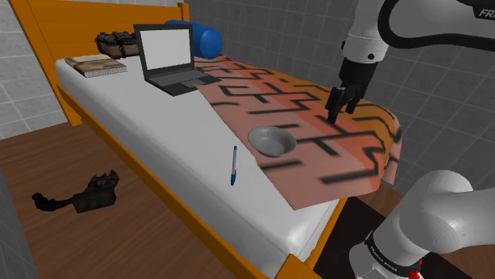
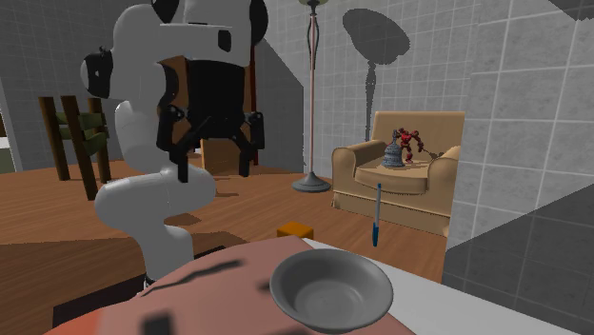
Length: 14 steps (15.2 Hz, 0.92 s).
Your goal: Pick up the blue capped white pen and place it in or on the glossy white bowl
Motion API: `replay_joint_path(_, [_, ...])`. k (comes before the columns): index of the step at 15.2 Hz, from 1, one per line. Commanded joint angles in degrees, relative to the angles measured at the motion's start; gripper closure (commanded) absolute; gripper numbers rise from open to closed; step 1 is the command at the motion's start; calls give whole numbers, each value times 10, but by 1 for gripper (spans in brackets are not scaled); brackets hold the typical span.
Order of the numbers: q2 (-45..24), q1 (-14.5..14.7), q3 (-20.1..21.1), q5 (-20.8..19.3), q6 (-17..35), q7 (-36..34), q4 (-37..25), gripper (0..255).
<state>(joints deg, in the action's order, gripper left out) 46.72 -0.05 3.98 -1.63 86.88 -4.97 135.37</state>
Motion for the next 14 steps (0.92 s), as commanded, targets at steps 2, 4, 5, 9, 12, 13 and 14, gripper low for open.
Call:
replay_joint_path(2, [-10, 6, 9, 8, 8, -7, -3, 0])
replay_joint_path(4, [-32, 16, 28, 24, 23, -19, -11, 0])
replay_joint_path(5, [-43, 22, 37, 32, 30, -26, -15, 0])
replay_joint_path(9, [-92, 40, 75, 57, 59, -50, -39, 0])
replay_joint_path(12, [-131, 52, 103, 72, 80, -68, -62, 0])
replay_joint_path(13, [-145, 56, 112, 76, 87, -74, -70, 0])
replay_joint_path(14, [-159, 60, 121, 80, 93, -81, -80, 0])
